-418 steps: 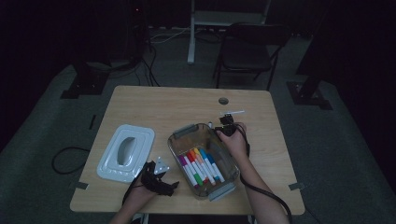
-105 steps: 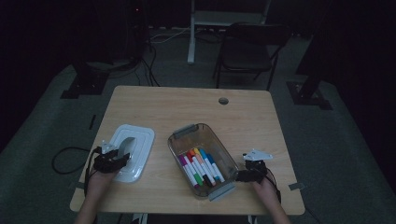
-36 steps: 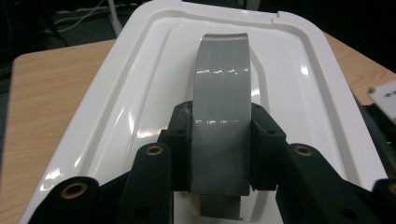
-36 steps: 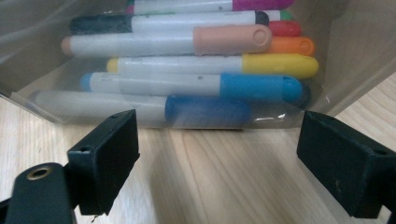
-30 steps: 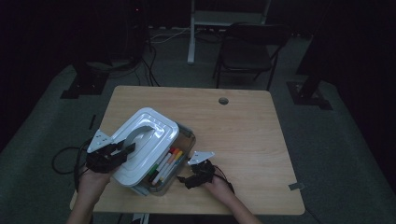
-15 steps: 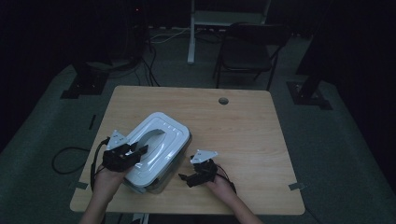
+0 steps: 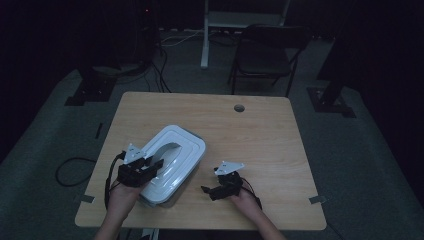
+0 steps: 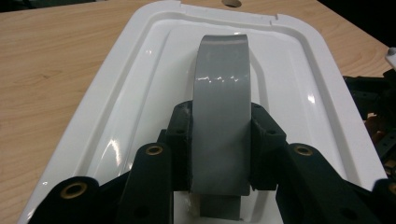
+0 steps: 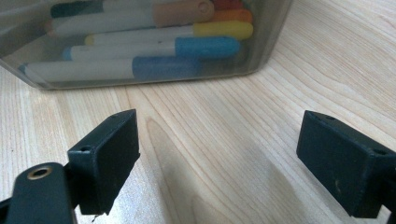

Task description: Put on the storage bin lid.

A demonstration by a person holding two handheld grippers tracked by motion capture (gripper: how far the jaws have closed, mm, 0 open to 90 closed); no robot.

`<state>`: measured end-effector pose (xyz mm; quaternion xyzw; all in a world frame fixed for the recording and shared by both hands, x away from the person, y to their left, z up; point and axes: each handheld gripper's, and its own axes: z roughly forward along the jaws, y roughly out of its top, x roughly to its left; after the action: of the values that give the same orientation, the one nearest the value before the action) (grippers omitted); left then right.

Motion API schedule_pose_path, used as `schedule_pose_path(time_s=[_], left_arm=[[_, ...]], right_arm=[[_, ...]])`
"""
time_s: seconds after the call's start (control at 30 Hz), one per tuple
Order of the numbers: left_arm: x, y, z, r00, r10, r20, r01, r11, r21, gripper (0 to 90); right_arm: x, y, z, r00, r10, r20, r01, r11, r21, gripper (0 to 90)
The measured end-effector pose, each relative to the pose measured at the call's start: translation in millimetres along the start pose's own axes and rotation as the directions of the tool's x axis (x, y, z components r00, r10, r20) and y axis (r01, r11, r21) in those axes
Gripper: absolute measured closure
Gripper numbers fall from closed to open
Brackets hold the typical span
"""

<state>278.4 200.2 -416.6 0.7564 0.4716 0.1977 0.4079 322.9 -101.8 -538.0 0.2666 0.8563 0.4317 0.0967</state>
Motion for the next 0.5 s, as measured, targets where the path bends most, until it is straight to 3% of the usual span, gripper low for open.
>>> schedule_pose_path(time_s=[0.5], left_arm=[[-2.8, -2.3, 7.0, 0.9999, -0.002, 0.010, 0.002, 1.0000, 0.003, 67.6]], right_arm=[[-2.0, -1.8, 1.8, 0.9999, 0.012, -0.009, -0.012, 1.000, 0.003, 12.7]])
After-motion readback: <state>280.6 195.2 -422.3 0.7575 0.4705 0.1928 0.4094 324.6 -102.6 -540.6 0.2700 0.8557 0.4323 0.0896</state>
